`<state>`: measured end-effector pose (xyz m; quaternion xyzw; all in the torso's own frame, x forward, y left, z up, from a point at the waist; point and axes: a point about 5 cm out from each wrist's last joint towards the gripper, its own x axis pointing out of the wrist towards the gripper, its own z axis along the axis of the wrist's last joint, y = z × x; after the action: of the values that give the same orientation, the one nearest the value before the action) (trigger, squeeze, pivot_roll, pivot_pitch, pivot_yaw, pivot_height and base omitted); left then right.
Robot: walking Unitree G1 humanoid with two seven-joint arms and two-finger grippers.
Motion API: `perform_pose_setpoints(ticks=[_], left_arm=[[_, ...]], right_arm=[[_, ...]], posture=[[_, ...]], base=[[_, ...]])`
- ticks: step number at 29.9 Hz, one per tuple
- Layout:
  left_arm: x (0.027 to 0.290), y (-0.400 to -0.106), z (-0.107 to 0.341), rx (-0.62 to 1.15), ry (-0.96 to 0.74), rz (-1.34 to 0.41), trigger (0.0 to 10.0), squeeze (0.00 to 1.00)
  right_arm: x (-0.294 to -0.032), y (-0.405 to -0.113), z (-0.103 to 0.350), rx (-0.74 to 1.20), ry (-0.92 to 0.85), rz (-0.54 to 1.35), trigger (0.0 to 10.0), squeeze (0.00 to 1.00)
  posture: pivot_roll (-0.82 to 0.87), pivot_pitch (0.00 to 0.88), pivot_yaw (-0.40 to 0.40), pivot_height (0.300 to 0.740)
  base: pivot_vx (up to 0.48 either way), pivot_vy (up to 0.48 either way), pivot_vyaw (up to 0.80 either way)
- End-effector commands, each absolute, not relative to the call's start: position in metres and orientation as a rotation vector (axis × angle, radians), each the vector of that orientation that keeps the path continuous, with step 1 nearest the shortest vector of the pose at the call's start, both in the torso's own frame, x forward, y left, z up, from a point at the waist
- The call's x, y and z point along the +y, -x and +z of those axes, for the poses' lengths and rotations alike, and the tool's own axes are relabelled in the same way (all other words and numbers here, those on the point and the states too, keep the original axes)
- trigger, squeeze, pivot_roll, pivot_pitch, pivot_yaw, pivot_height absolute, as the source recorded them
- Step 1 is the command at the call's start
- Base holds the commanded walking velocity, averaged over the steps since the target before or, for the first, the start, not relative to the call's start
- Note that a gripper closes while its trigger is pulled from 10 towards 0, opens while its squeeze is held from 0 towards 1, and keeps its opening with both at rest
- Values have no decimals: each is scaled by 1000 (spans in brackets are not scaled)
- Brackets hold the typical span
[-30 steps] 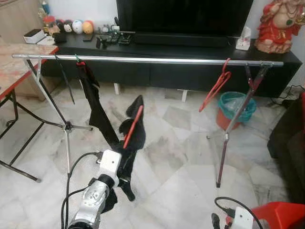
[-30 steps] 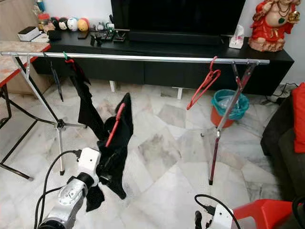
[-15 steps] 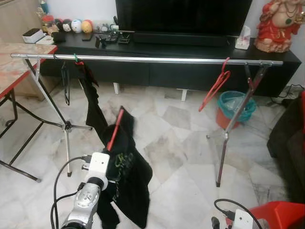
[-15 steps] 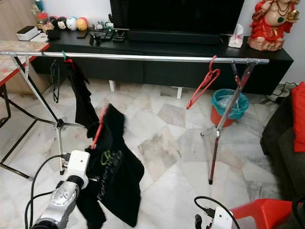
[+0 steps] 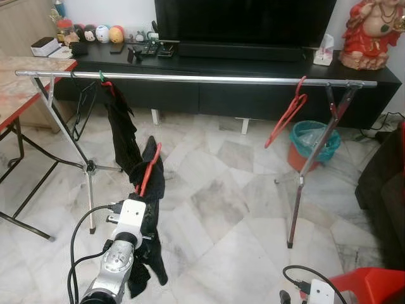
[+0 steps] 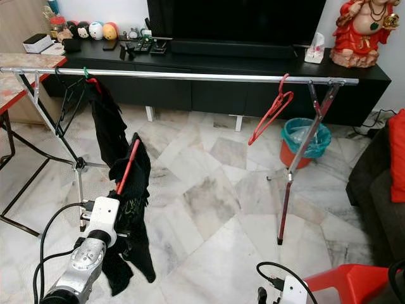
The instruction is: Hang hanger
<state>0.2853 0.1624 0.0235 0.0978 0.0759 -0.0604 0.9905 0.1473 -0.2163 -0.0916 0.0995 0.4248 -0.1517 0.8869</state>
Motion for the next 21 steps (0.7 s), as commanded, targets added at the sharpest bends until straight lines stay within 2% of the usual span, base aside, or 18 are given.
perform_pose_setpoints(ticks=[1, 14, 21], left_arm=[[149, -292, 42, 33, -167, -191, 10000, 0], [147, -302, 56, -17, -129, -226, 10000, 0], [146, -305, 59, -24, -110, -236, 10000, 0]], right_arm=[[-219, -143, -93, 901, -208, -326, 10000, 0], [-217, -142, -94, 899, -214, -334, 10000, 0], [-215, -143, -94, 896, -215, -330, 10000, 0]], posture=[[-10, 15, -6, 740], [-13, 0, 16, 740], [-13, 0, 21, 740]], base=[[0, 0, 0], [0, 0, 0], [306, 0, 0]])
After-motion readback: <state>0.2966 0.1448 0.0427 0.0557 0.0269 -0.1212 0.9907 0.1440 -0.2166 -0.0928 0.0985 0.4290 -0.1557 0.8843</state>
